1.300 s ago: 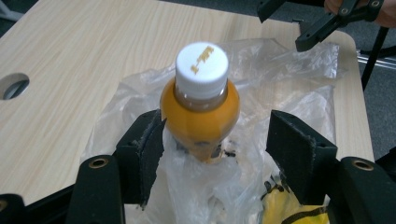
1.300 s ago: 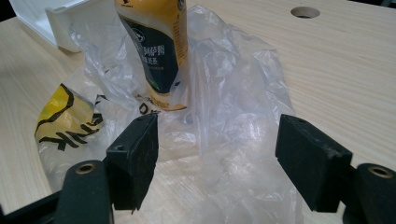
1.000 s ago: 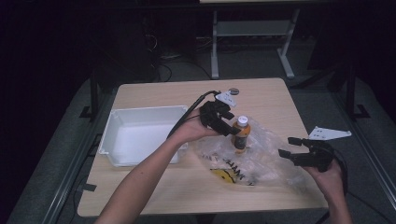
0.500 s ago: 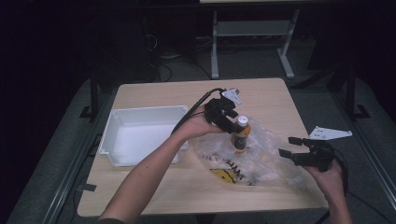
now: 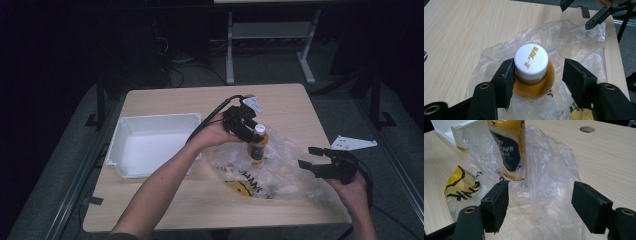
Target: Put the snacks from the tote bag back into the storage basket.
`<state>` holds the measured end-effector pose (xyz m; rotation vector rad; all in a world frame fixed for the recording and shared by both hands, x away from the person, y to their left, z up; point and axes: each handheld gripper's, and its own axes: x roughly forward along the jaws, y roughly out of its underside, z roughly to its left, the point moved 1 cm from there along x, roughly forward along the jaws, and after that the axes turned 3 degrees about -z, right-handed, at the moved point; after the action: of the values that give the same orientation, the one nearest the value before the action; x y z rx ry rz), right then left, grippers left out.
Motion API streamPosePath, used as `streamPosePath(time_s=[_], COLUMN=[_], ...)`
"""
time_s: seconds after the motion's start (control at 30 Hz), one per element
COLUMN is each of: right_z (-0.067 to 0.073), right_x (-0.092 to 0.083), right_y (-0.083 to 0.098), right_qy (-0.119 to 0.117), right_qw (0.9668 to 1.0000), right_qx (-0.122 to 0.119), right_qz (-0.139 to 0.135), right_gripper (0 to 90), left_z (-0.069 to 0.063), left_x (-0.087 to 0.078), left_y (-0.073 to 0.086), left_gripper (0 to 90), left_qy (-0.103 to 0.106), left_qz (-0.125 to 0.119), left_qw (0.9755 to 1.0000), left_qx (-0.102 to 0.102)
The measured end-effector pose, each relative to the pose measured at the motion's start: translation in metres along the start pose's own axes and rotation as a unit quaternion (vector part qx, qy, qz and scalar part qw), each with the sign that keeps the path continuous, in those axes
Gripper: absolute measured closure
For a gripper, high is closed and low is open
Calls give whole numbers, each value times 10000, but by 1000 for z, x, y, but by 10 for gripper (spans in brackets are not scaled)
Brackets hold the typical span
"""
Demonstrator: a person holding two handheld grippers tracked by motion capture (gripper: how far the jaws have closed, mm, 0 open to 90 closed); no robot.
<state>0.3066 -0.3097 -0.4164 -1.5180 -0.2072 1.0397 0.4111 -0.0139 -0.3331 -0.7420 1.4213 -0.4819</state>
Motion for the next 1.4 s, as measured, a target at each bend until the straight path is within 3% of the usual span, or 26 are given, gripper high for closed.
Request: streamPosePath(time_s=[0.63, 0.7, 0.9, 1.4], right_z=[2, 2, 2, -2], right_x=[1, 2, 1, -2], right_y=[-1, -1, -1, 2], right_qy=[-40, -29, -17, 22], right_qw=[10000, 10000, 10000, 10000], right_qx=[-57, -53, -44, 16], right_qz=[-16, 4, -2, -24], right_gripper=[292, 292, 292, 290], left_z=[5, 5, 6, 10], left_x=[3, 3, 6, 10], left_y=[-1, -2, -7, -10], left_gripper=[477, 488, 495, 577], left_qy=[-56, -78, -59, 73], left_qz=[21, 31, 118, 121], left_qw=[10000, 9999, 9997, 9998], left_qx=[-6, 90, 181, 157])
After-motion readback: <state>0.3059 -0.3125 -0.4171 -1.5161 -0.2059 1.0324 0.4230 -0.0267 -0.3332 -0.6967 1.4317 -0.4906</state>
